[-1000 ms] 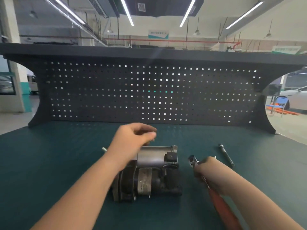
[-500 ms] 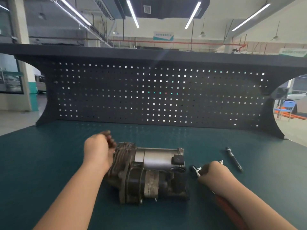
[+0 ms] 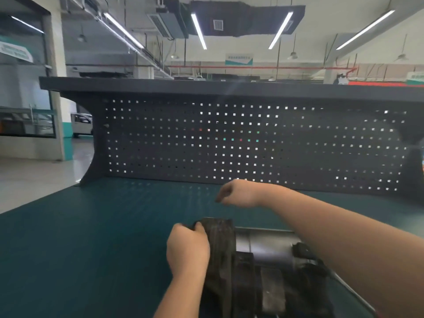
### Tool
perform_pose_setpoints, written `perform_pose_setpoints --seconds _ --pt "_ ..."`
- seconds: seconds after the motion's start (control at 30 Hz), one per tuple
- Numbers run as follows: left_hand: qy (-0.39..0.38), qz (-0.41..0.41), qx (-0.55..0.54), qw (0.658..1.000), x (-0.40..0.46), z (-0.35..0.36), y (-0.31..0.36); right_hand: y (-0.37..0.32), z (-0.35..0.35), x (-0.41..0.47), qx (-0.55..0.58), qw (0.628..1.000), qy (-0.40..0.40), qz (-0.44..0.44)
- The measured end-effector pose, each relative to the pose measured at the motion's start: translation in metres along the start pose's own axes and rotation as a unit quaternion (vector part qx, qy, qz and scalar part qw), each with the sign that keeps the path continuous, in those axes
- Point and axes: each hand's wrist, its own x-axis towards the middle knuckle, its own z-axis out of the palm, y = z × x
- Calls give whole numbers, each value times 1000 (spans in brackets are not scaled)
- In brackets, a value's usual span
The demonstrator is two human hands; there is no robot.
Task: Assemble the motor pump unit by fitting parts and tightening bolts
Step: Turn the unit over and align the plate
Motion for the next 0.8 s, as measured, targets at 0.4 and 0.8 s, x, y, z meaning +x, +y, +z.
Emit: perform_pose_setpoints --seconds 0.4,0.8 --pt "-26 -40 -24 999 4 -2 1 -22 63 101 58 964 -250 69" --pt "-69 121 -27 990 -10 -10 17 27 10 -22 576 814 56 36"
